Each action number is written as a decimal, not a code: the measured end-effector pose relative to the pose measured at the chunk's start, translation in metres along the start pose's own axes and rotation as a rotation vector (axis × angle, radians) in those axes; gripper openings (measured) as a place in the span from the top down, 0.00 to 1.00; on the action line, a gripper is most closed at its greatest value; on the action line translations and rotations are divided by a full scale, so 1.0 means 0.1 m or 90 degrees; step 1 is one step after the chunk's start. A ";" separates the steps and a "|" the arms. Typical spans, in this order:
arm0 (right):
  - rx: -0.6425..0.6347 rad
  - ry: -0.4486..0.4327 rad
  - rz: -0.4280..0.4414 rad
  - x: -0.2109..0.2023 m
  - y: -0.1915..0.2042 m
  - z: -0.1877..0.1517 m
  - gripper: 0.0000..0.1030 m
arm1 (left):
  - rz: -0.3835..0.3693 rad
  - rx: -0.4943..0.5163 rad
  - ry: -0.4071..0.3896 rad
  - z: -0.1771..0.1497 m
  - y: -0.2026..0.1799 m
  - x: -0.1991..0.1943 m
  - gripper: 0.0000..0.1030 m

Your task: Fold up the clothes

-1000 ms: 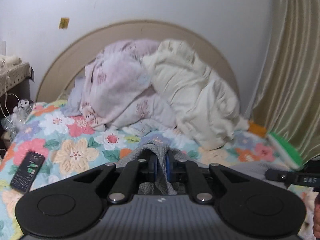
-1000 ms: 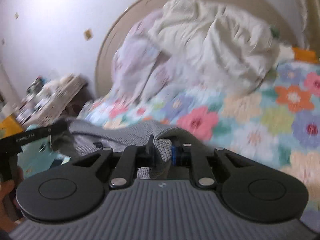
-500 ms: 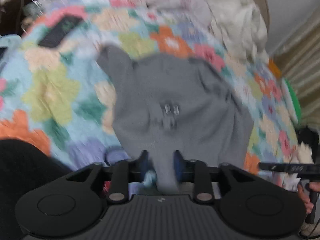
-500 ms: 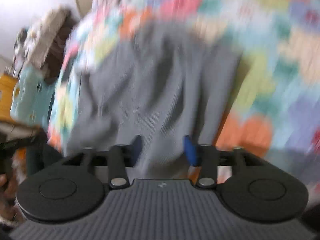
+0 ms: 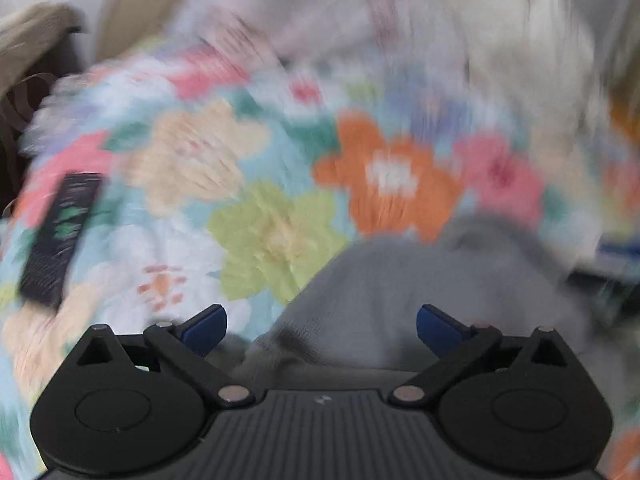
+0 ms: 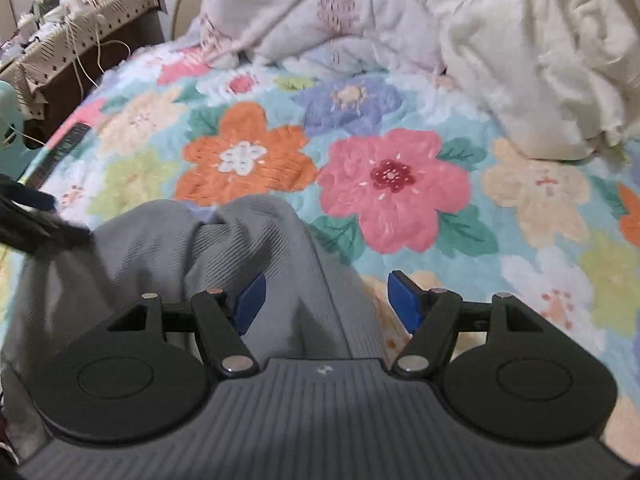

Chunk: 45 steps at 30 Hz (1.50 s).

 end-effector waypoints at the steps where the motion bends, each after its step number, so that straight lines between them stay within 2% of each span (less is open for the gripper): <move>1: 0.003 0.006 0.003 0.08 -0.02 0.02 0.34 | 0.003 0.011 0.005 0.01 -0.02 0.07 0.06; 5: -0.013 0.045 0.013 0.39 0.01 0.07 0.34 | -0.006 0.038 -0.013 0.01 -0.10 0.15 0.06; 7: -0.006 0.045 0.022 0.47 0.00 0.08 0.35 | -0.011 0.051 -0.022 0.01 -0.14 0.19 0.11; 8: 0.003 0.044 0.036 0.51 0.01 0.09 0.42 | -0.013 0.058 -0.027 0.01 -0.16 0.20 0.20; 9: 0.009 0.046 0.052 0.53 0.02 0.09 0.66 | -0.015 0.065 -0.031 0.01 -0.18 0.22 0.35; 10: 0.012 0.048 0.061 0.54 0.03 0.09 0.78 | -0.018 0.072 -0.036 0.01 -0.20 0.24 0.44; 12: 0.017 0.035 0.054 0.48 0.05 0.08 0.93 | -0.022 0.085 -0.045 0.01 -0.24 0.28 0.84; 13: 0.021 0.019 0.048 0.41 0.04 0.09 0.93 | -0.022 0.082 -0.062 0.04 -0.26 0.22 0.94; 14: 0.023 0.011 0.045 0.38 0.04 0.10 0.94 | -0.022 0.074 -0.084 0.09 -0.28 0.12 0.95; 19: 0.110 -0.131 0.009 -0.37 -0.33 0.20 0.95 | -0.018 0.036 -0.193 0.35 -0.38 -0.38 0.95; 26: 0.176 -0.323 -0.113 -1.67 -1.04 0.11 0.95 | -0.013 -0.017 -0.346 0.69 -0.50 -1.12 0.95; 28: 0.218 -0.374 -0.170 -1.97 -1.35 0.02 0.95 | -0.012 -0.033 -0.390 0.78 -0.53 -1.33 0.95; 30: 0.271 -0.396 -0.226 -2.08 -1.66 -0.07 0.95 | -0.004 -0.052 -0.374 0.89 -0.50 -1.21 0.93; 31: 0.304 -0.381 -0.243 -2.02 -1.83 -0.11 0.93 | 0.001 -0.061 -0.361 0.95 -0.48 -1.13 0.89; 32: 0.341 -0.341 -0.246 -1.88 -2.02 -0.16 0.88 | 0.005 -0.071 -0.349 1.01 -0.46 -1.04 0.72; 33: 0.375 -0.294 -0.241 -1.71 -2.20 -0.21 0.76 | 0.010 -0.081 -0.336 1.07 -0.44 -0.95 0.40; 34: 0.419 -0.241 -0.238 -1.46 -2.42 -0.34 0.70 | 0.014 -0.090 -0.323 1.13 -0.42 -0.87 0.25; 35: 0.436 -0.217 -0.234 -1.34 -2.51 -0.41 0.67 | 0.019 -0.100 -0.310 1.18 -0.40 -0.78 0.16; 37: 0.473 -0.156 -0.180 -1.10 -2.59 -0.66 0.66 | 0.028 -0.119 -0.284 1.30 -0.35 -0.61 0.21; 38: 0.481 -0.135 -0.146 -1.03 -2.56 -0.79 0.63 | 0.022 -0.114 -0.259 1.23 -0.31 -0.50 0.20; 39: 0.489 -0.114 -0.112 -0.96 -2.54 -0.91 0.55 | 0.018 -0.109 -0.247 1.15 -0.28 -0.44 0.18; 40: 0.482 -0.093 -0.092 -0.92 -2.46 -1.02 0.51 | 0.018 -0.105 -0.242 1.07 -0.25 -0.42 0.17; 43: 0.453 -0.038 -0.045 -0.91 -2.13 -1.37 0.48 | 0.048 -0.089 -0.221 0.71 -0.09 -0.38 0.09; 45: 0.454 -0.015 -0.004 -0.96 -1.93 -1.54 0.46 | 0.141 -0.058 -0.188 0.38 0.09 -0.38 0.05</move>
Point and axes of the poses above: each gripper's, at about its wrist camera, not at the fingertips, and x roughly the way its jaws point, y to its left, z to its top, the point moved 7 cm from there along x, roughly the way its jaws point, and after that the axes turned 10 degrees about y, right-handed, at the moved point
